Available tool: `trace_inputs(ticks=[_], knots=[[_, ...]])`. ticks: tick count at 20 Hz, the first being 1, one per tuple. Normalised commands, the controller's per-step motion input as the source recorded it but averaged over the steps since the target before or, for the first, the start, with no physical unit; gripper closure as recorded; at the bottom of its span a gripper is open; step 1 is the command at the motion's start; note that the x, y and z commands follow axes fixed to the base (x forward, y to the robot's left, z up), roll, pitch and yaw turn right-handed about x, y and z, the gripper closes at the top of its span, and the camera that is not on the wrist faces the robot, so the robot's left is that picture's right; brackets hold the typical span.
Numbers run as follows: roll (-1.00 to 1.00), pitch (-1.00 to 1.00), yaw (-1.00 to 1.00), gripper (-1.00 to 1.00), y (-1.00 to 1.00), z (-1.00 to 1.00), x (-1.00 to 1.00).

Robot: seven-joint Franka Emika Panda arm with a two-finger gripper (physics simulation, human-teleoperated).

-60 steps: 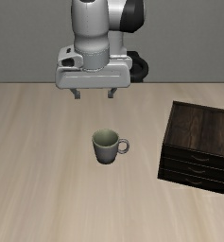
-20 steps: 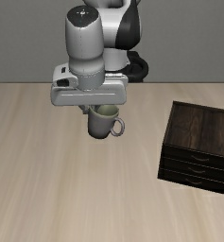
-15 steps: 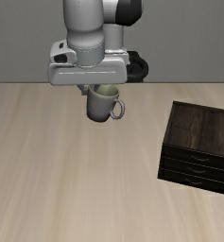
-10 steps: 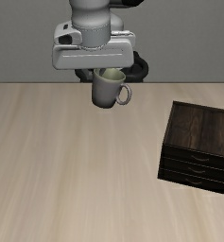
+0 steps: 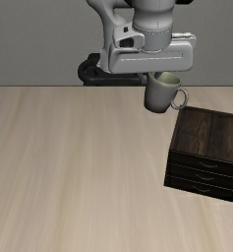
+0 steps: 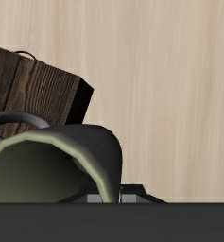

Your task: Pick up the green mug on the table and place it on the wooden cabinet

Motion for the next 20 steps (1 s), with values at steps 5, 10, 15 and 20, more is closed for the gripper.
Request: trace_inputs(ticks=[5,10,15,20], knots=[[0.00,0.00,0.00,1.00,1.00,0.00,0.00],[0.00,0.00,0.00,1.00,1.00,0.00,0.00],[0.00,0.00,0.00,1.00,0.40,0.00,0.60],[0.00,0.00,0.00,1.00,0.00,-0.60,0.40]])
